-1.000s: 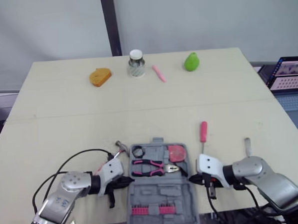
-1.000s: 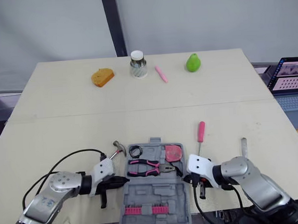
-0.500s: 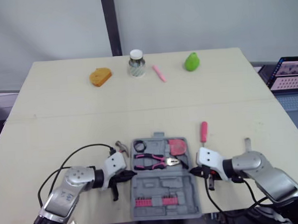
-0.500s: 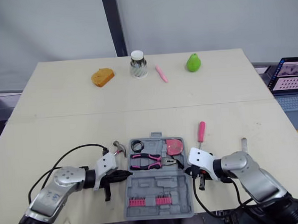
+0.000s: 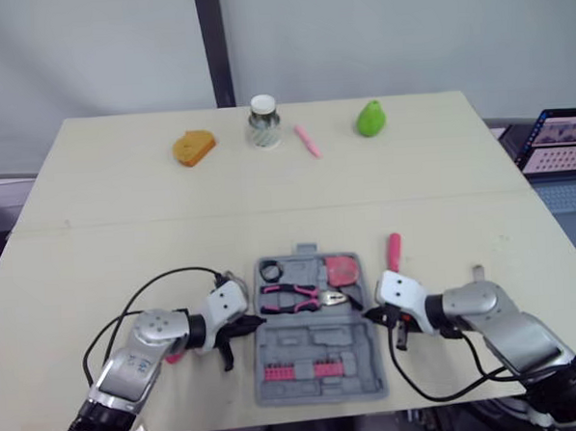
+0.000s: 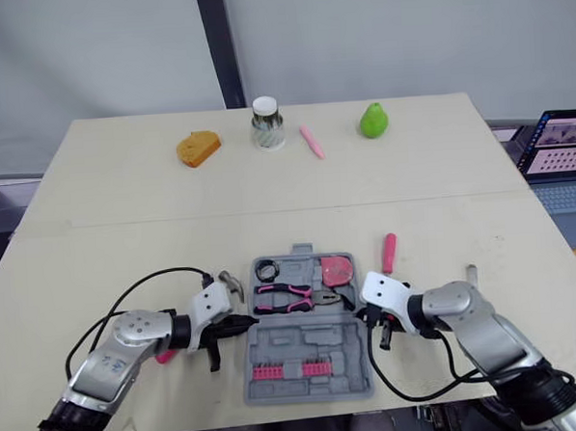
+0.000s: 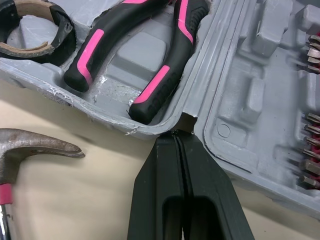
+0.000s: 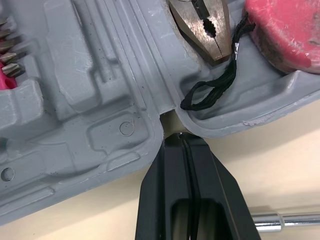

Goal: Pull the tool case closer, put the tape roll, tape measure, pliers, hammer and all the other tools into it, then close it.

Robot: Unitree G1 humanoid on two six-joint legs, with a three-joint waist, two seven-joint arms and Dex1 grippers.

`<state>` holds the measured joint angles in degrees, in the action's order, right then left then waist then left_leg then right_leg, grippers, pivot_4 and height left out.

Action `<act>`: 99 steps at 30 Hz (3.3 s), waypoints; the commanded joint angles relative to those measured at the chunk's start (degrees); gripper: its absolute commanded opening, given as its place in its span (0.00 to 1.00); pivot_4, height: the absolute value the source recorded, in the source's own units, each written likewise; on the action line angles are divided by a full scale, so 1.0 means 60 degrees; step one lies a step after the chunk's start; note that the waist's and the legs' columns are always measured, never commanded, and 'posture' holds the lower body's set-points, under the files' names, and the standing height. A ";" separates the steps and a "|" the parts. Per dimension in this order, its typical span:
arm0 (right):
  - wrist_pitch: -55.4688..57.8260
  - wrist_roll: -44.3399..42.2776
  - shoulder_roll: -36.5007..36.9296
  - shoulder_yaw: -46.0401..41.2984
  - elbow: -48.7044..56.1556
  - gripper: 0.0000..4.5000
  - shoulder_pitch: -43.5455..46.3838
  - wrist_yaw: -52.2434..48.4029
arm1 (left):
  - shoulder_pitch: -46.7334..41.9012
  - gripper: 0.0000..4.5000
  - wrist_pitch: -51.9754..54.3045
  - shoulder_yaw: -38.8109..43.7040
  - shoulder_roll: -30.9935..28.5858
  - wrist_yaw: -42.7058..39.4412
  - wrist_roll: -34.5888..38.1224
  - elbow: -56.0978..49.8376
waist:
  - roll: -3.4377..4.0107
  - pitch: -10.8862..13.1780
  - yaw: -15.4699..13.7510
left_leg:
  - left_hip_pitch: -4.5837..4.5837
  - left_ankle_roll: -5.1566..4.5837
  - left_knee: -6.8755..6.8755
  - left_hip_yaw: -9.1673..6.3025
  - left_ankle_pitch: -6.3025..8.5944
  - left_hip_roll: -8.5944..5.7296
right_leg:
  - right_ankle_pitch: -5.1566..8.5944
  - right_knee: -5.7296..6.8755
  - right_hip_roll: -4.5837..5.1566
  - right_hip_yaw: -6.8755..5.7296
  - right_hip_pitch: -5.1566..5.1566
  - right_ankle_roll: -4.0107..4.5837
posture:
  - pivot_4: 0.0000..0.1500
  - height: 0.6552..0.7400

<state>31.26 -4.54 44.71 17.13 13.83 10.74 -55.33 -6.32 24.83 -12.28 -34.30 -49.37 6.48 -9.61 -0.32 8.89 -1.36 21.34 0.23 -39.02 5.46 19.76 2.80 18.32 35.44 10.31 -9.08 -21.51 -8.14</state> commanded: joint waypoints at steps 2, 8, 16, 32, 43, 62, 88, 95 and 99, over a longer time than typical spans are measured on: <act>-0.0265 0.0000 -0.0275 -0.0067 0.0076 0.00 0.0176 0.0122 | -0.0227 0.01 -0.0302 -0.0047 0.0164 -0.0010 0.0079 -0.0162 | 0.0000 0.0000 0.0001 | 0.0000 0.0000 0.0000 0.0000 0.0000 0.0000 | 0.0000 0.0001 0.0000 0.0000 0.0000 0.0000 | 1.00 1.00; -0.0264 0.0139 -0.0522 -0.0052 -0.0124 0.00 0.0421 0.0161 | -0.0359 0.01 -0.0508 0.0001 0.0177 0.0057 0.0012 0.0090 | 0.0000 0.0000 0.0007 | 0.0000 0.0000 0.0000 0.0000 0.0000 0.0000 | 0.0000 0.0002 0.0000 0.0000 -0.0001 0.0000 | 1.00 1.00; -0.0292 0.0209 -0.0591 -0.0063 -0.0160 0.00 0.0445 0.0129 | -0.0477 0.01 -0.0616 0.0022 0.0147 0.0020 0.0019 0.0302 | 0.0000 0.0000 0.0005 | 0.0001 0.0000 0.0001 0.0000 0.0000 0.0000 | 0.0000 0.0001 0.0000 -0.0001 -0.0001 0.0000 | 1.00 1.00; -0.0198 0.0180 -0.0665 0.0004 -0.0047 0.00 0.0326 0.0142 | -0.0251 0.01 -0.0331 -0.0062 0.0028 -0.0226 0.0059 0.0022 | 0.0000 0.0000 0.0006 | 0.0001 0.0000 0.0002 0.0000 0.0000 0.0000 | 0.0000 0.0001 0.0000 -0.0001 -0.0001 0.0000 | 1.00 1.00; -0.0209 0.0221 -0.0739 -0.0022 -0.0068 0.00 0.0321 0.0186 | -0.0425 0.01 -0.0552 -0.0027 0.0066 -0.0173 0.0018 0.0303 | 0.0001 0.0000 0.0014 | 0.0001 0.0000 0.0002 0.0000 0.0000 0.0000 | 0.0000 0.0001 0.0000 -0.0001 -0.0001 0.0000 | 1.00 1.00; -0.0666 -0.0057 -0.0010 -0.0925 -0.0261 0.00 -0.0298 0.0013 | -0.0202 0.01 -0.0276 0.0457 -0.0297 -0.0361 0.0327 0.0060 | 0.0002 0.0002 0.0004 | 0.0003 -0.0001 0.0003 0.0000 0.0001 0.0000 | 0.0000 -0.0001 0.0000 -0.0001 -0.0001 0.0000 | 1.00 1.00; -0.0460 -0.3329 0.1687 -1.0268 -0.5274 0.98 -0.4238 -0.0967 | 0.2455 0.98 -0.1345 0.7305 -0.3077 -0.1002 0.2020 0.4594 | -0.0003 0.0131 0.0253 | -0.0035 -0.0006 0.0107 0.0043 0.0003 0.0001 | 0.0000 -0.0065 -0.0001 0.0006 -0.0001 -0.0001 | 1.00 1.00; -0.0609 -0.3375 0.1510 -0.9941 -0.5060 0.98 -0.4008 -0.0702 | 0.2735 0.98 -0.2085 0.7250 -0.3153 -0.1049 0.1876 0.5399 | 0.0010 0.0139 0.0285 | -0.0042 0.0000 0.0125 0.0049 0.0000 0.0002 | -0.0001 -0.0063 0.0000 0.0007 -0.0009 -0.0001 | 1.00 1.00; -0.0112 -0.3611 0.1023 -0.9865 -0.3728 0.98 -0.4120 -0.0067 | 0.2588 0.98 -0.1955 0.6783 -0.3055 -0.1171 0.1949 0.4492 | 0.0010 0.0139 0.0267 | -0.0044 0.0003 0.0125 0.0050 -0.0002 0.0004 | -0.0001 -0.0057 0.0001 0.0009 -0.0009 -0.0002 | 1.00 1.00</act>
<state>29.34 -24.40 52.12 -41.12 -13.45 -13.67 -57.83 9.56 13.19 29.19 -52.39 -55.90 17.66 21.79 -0.25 9.73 0.24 21.09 0.25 -38.26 5.76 19.75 2.83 18.31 35.09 10.31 -9.02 -21.57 -8.15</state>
